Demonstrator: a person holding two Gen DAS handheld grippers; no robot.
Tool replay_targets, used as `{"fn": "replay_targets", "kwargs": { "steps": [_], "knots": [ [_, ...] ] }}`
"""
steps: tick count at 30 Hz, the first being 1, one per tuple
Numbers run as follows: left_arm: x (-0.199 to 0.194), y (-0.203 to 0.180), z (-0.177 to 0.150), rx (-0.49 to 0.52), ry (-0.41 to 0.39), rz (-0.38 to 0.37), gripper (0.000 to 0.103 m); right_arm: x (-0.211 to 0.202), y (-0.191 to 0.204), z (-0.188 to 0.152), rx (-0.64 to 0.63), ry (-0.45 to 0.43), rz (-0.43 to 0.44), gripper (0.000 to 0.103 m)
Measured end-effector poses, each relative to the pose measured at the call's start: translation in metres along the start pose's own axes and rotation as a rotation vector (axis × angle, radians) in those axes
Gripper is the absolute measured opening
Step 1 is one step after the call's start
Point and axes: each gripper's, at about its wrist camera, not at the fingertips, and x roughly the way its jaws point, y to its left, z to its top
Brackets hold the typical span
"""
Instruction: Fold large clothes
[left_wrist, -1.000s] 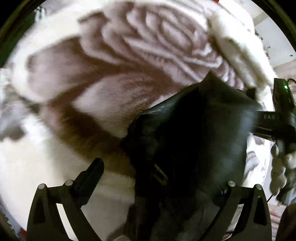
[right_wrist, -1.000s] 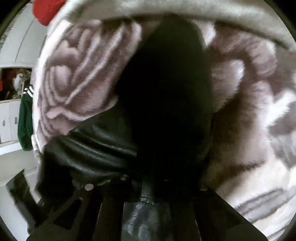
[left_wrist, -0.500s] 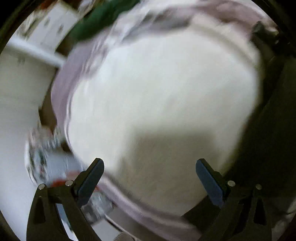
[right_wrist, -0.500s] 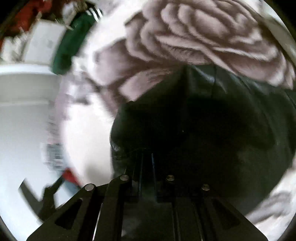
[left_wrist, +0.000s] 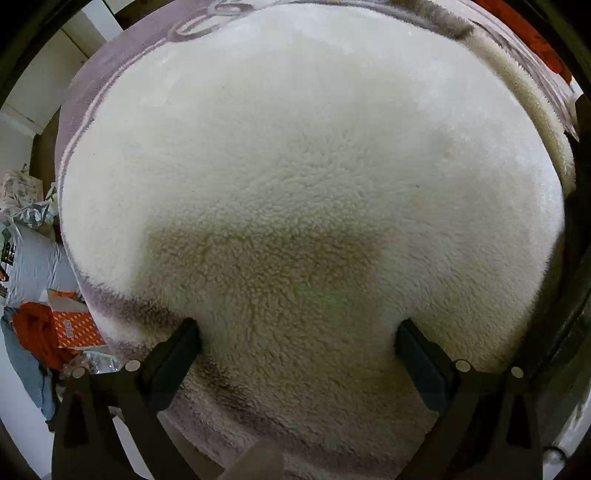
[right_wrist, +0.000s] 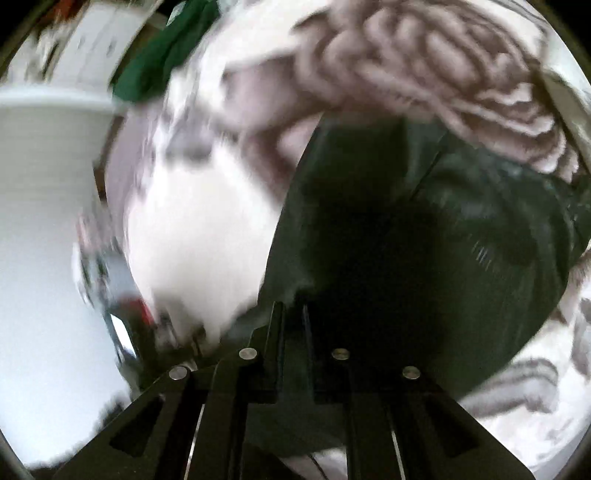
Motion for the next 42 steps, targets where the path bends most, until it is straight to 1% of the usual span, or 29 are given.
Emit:
{"fn": "replay_targets", "kwargs": {
  "steps": [2, 4, 5, 7, 8, 10, 11, 12, 13, 14, 15, 16, 17, 18, 19, 21, 22, 23, 25, 26, 28, 30, 31, 34, 35, 37, 39, 40, 42],
  "knots": [
    [-0.003, 0.004, -0.002, -0.003, -0.013, -0.002, 0.103, 0.04, 0.005, 0.003, -0.011, 0.046, -0.156, 0.01],
    [-0.013, 0.008, -0.004, -0.007, -0.023, 0.015, 0.103, 0.08, 0.003, 0.009, -0.017, 0.08, -0.26, 0.01],
    [-0.018, 0.002, -0.015, -0.008, -0.024, 0.027, 0.103, 0.093, 0.002, 0.012, 0.004, 0.094, -0.29, 0.01],
    [-0.034, 0.005, -0.019, -0.005, -0.027, 0.073, 0.103, 0.108, 0.022, 0.014, -0.035, 0.093, -0.429, 0.011],
    [-0.04, 0.005, -0.02, -0.003, -0.032, 0.086, 0.103, 0.112, 0.027, 0.014, -0.03, 0.087, -0.463, 0.011],
    [-0.066, 0.004, -0.023, 0.018, -0.047, 0.128, 0.103, 0.11, 0.029, 0.014, 0.003, 0.084, -0.475, 0.011],
    [-0.079, 0.0, -0.023, 0.035, -0.063, 0.131, 0.103, 0.104, 0.029, 0.013, 0.016, 0.085, -0.463, 0.011],
    [-0.092, -0.004, -0.024, 0.049, -0.082, 0.125, 0.103, 0.091, 0.027, 0.01, 0.038, 0.071, -0.415, 0.011],
    [-0.103, -0.01, -0.025, 0.062, -0.098, 0.116, 0.103, 0.072, 0.023, 0.001, 0.051, 0.036, -0.331, 0.011],
    [-0.118, -0.024, -0.024, 0.083, -0.118, 0.092, 0.103, 0.06, 0.018, -0.006, 0.066, 0.013, -0.277, 0.011],
    [-0.127, -0.036, -0.024, 0.096, -0.13, 0.067, 0.103, 0.039, 0.006, -0.021, 0.12, -0.029, -0.173, 0.02],
    [-0.132, -0.052, -0.021, 0.109, -0.138, 0.041, 0.103, 0.024, -0.006, -0.037, 0.178, -0.064, -0.089, 0.049],
    [-0.14, -0.08, -0.01, 0.136, -0.141, 0.002, 0.103, 0.01, -0.021, -0.058, 0.241, -0.105, -0.003, 0.066],
    [-0.14, -0.097, -0.002, 0.159, -0.144, -0.029, 0.103, 0.002, -0.03, -0.073, 0.28, -0.126, 0.036, 0.084],
    [-0.138, -0.121, 0.007, 0.198, -0.152, -0.068, 0.103, -0.002, -0.041, -0.091, 0.324, -0.142, 0.06, 0.084],
    [-0.128, -0.164, 0.027, 0.266, -0.163, -0.082, 0.103, -0.002, -0.064, -0.13, 0.423, -0.164, 0.077, 0.084],
    [-0.112, -0.185, 0.039, 0.303, -0.162, -0.055, 0.103, 0.0, -0.075, -0.149, 0.467, -0.176, 0.081, 0.084],
    [-0.098, -0.199, 0.049, 0.335, -0.165, 0.001, 0.103, 0.008, -0.089, -0.173, 0.533, -0.182, 0.088, 0.084],
    [-0.057, -0.213, 0.069, 0.398, -0.149, 0.112, 0.103, 0.019, -0.106, -0.2, 0.624, -0.167, 0.106, 0.084],
    [-0.038, -0.209, 0.077, 0.411, -0.113, 0.103, 0.103, 0.029, -0.115, -0.216, 0.678, -0.159, 0.116, 0.084],
    [-0.023, -0.197, 0.085, 0.417, -0.068, 0.033, 0.103, 0.04, -0.135, -0.246, 0.739, -0.149, 0.12, 0.084],
    [-0.037, -0.186, 0.086, 0.449, -0.074, -0.03, 0.103, 0.049, -0.142, -0.27, 0.794, -0.149, 0.154, 0.084],
    [-0.045, -0.18, 0.086, 0.462, -0.074, -0.049, 0.103, 0.053, -0.141, -0.282, 0.818, -0.15, 0.189, 0.084],
    [-0.084, -0.138, 0.072, 0.501, -0.041, -0.123, 0.103, 0.065, -0.121, -0.307, 0.863, -0.154, 0.28, 0.084],
    [-0.091, -0.126, 0.069, 0.505, -0.032, -0.135, 0.103, 0.071, -0.11, -0.31, 0.87, -0.151, 0.304, 0.084],
    [-0.103, -0.096, 0.056, 0.514, 0.004, -0.156, 0.103, 0.089, -0.083, -0.333, 0.902, -0.124, 0.393, 0.084],
    [-0.096, -0.071, 0.041, 0.52, 0.073, -0.173, 0.103, 0.106, -0.059, -0.348, 0.934, -0.11, 0.436, 0.084],
    [-0.085, -0.064, 0.035, 0.524, 0.128, -0.19, 0.103, 0.118, -0.046, -0.356, 0.955, -0.11, 0.461, 0.084],
    [-0.068, -0.062, 0.028, 0.526, 0.206, -0.24, 0.103, 0.136, -0.031, -0.361, 0.986, -0.122, 0.501, 0.084]
  ]
}}
